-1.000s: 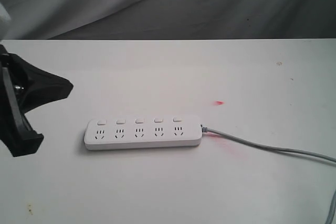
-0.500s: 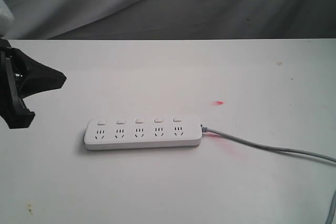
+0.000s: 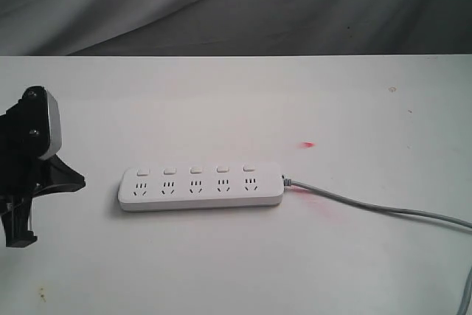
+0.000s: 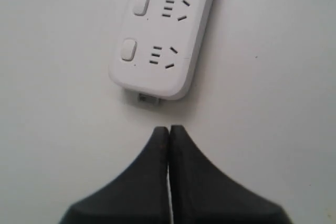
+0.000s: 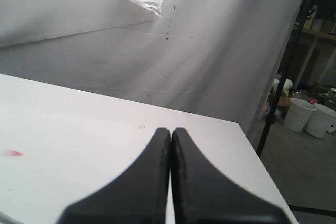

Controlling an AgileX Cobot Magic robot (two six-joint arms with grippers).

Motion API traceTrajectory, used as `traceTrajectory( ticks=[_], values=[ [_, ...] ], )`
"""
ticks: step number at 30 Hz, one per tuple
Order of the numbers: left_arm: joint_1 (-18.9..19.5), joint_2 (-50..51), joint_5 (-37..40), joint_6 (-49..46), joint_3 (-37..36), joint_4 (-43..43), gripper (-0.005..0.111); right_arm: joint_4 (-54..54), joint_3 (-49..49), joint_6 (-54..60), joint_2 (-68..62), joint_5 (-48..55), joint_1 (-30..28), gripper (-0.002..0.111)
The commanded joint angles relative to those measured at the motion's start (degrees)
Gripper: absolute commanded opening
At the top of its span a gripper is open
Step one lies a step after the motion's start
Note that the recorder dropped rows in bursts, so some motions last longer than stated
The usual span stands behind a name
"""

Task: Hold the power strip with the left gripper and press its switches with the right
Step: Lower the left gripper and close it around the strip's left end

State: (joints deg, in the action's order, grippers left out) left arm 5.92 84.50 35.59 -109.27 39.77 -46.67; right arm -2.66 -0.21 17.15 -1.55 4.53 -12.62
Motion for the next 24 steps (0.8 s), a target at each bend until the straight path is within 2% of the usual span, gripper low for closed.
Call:
traceTrajectory(
  ticks=[1,4,7,10,11,15,18,21,24],
  values=[
    [0.1,2.3,-2.1,-0.8,-0.3,-1.2,0.0,-0.3,0.2,0.0,0.2,0.0,-0.4,0.0],
    [0.1,2.9,-2.9,-0.8,-0.1,-1.8,0.001,-0.3,0.2,0.0,0.2,0.0,-0.4,0.0],
    [0.1,3.4,-2.9,-3.3,-0.1,-7.0,0.009,-0.3,0.2,0.0,0.2,0.0,-0.4,0.0],
    [0.1,3.6,-2.1,-7.5,-0.1,-12.0,0.025,-0.3,0.2,0.0,0.2,0.0,-0.4,0.0],
    [0.1,3.6,-2.4,-8.0,-0.1,-13.3,0.034,-0.3,0.2,0.0,0.2,0.0,-0.4,0.0],
    [0.1,3.6,-2.3,-9.9,-0.1,-14.0,0.066,-0.3,0.2,0.0,0.2,0.0,-0.4,0.0],
    [0.1,3.6,-2.4,-10.7,-0.1,-14.0,0.081,-0.3,0.2,0.0,0.2,0.0,-0.4,0.0],
    [0.1,4.2,-2.6,-10.7,-0.1,-14.0,0.086,-0.3,0.2,0.0,0.2,0.0,-0.4,0.0],
    [0.1,6.2,-2.2,-10.7,-0.1,-15.5,0.086,-0.3,0.2,0.0,0.2,0.0,-0.4,0.0]
  ],
)
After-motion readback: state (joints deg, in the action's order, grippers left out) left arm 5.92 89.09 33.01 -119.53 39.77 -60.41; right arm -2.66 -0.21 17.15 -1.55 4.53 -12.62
